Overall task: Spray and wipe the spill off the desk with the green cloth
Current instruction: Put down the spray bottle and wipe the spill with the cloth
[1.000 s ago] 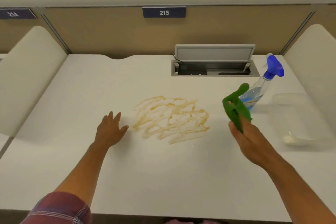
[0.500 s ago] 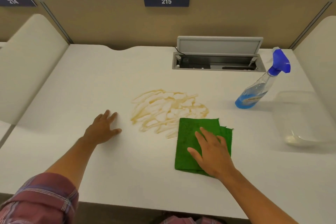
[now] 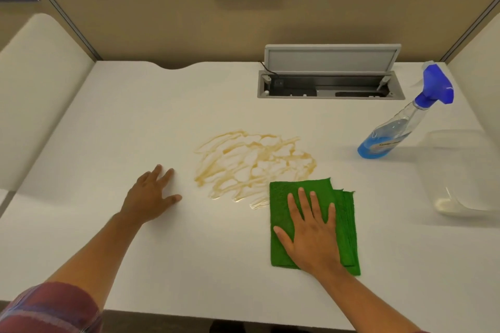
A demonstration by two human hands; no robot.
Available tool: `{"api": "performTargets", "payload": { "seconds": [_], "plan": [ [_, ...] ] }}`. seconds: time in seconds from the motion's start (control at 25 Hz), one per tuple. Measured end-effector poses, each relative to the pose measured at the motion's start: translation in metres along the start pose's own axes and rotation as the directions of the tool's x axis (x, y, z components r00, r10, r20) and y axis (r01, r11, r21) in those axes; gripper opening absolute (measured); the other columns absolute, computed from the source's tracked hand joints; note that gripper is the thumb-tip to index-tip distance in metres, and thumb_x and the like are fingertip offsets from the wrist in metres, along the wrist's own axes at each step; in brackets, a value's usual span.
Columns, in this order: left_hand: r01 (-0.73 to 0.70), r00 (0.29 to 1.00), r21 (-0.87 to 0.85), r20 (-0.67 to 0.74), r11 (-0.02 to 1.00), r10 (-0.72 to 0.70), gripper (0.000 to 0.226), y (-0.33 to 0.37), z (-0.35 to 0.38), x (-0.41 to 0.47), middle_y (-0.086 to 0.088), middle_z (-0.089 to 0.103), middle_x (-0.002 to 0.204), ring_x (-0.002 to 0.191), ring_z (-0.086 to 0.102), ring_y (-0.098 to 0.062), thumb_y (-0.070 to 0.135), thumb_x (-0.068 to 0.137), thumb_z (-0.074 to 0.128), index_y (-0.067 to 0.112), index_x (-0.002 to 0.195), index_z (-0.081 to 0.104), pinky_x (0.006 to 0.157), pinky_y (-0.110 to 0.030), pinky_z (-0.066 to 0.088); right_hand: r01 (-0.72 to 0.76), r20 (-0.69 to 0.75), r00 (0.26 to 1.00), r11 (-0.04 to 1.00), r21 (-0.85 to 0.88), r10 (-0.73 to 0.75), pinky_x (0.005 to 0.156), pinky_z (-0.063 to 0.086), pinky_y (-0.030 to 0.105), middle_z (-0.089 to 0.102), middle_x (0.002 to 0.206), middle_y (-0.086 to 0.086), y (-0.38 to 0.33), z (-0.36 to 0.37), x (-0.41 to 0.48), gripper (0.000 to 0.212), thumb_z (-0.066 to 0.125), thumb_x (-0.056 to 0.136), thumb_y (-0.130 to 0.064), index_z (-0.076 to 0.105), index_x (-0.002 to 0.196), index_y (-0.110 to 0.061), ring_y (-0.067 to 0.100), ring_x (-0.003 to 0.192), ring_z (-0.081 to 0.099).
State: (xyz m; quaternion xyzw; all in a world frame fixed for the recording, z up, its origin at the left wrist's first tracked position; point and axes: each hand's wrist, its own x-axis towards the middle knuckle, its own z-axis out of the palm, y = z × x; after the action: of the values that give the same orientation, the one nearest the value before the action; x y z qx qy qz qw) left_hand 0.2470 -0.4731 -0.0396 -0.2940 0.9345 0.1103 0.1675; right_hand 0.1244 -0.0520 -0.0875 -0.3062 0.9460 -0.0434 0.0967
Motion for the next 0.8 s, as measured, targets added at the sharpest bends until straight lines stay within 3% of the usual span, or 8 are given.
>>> {"api": "performTargets", "payload": {
  "seconds": [0.16, 0.32, 0.48, 0.68, 0.8],
  "plan": [
    [-0.029, 0.997, 0.015, -0.068, 0.999, 0.03, 0.09, -0.005, -0.001, 0.007, 0.003, 0.021, 0.174, 0.157, 0.025, -0.032, 0.078, 0.086, 0.057, 0.042, 0.162, 0.026, 0.112, -0.055, 0.046, -0.104, -0.029, 0.994, 0.994, -0.037, 0.103, 0.125, 0.015, 0.073, 0.014, 0.18, 0.007, 0.027, -0.009, 0.043, 0.089, 0.021, 0.099, -0.082, 0.017, 0.17, -0.028, 0.034, 0.165, 0.014],
    [-0.055, 0.993, 0.038, -0.105, 0.998, 0.059, 0.09, -0.011, 0.003, 0.008, 0.0, 0.029, 0.172, 0.152, 0.033, -0.035, 0.08, 0.084, 0.058, 0.04, 0.16, 0.033, 0.109, -0.057, 0.047, -0.245, -0.015, 0.969, 0.969, -0.018, 0.245, 0.126, 0.011, 0.075, 0.007, 0.18, 0.009, 0.022, -0.027, 0.117, 0.093, 0.005, 0.097, -0.083, 0.008, 0.171, -0.026, 0.036, 0.165, 0.005],
    [-0.059, 0.992, 0.021, -0.107, 0.998, 0.061, 0.09, -0.009, 0.003, 0.01, 0.0, 0.028, 0.171, 0.152, 0.03, -0.034, 0.079, 0.083, 0.059, 0.039, 0.16, 0.034, 0.11, -0.058, 0.043, -0.259, -0.013, 0.966, 0.966, 0.021, 0.259, 0.125, 0.006, 0.076, 0.005, 0.18, 0.013, -0.015, -0.032, 0.155, 0.096, 0.005, 0.096, -0.082, 0.008, 0.171, -0.022, 0.04, 0.165, 0.003],
    [-0.103, 0.989, 0.013, -0.108, 0.995, 0.104, 0.093, -0.01, -0.011, 0.017, -0.007, 0.03, 0.168, 0.152, 0.029, -0.035, 0.072, 0.078, 0.073, 0.032, 0.156, 0.042, 0.116, -0.056, 0.037, -0.074, -0.046, 0.996, 0.996, -0.039, 0.073, 0.126, 0.012, 0.074, 0.014, 0.179, 0.011, -0.067, -0.004, 0.106, 0.089, 0.018, 0.1, -0.082, 0.015, 0.17, -0.026, 0.037, 0.165, 0.011],
    [-0.126, 0.989, -0.014, -0.077, 0.992, 0.124, 0.105, -0.03, -0.037, 0.04, -0.007, 0.022, 0.173, 0.158, 0.022, -0.033, 0.068, 0.074, 0.08, 0.031, 0.161, 0.033, 0.122, -0.055, 0.031, -0.174, -0.081, 0.982, 0.983, -0.049, 0.17, 0.126, 0.014, 0.072, 0.013, 0.179, 0.008, -0.052, 0.01, 0.062, 0.088, 0.023, 0.098, -0.084, 0.015, 0.17, -0.034, 0.035, 0.165, 0.013]
  ]
}}
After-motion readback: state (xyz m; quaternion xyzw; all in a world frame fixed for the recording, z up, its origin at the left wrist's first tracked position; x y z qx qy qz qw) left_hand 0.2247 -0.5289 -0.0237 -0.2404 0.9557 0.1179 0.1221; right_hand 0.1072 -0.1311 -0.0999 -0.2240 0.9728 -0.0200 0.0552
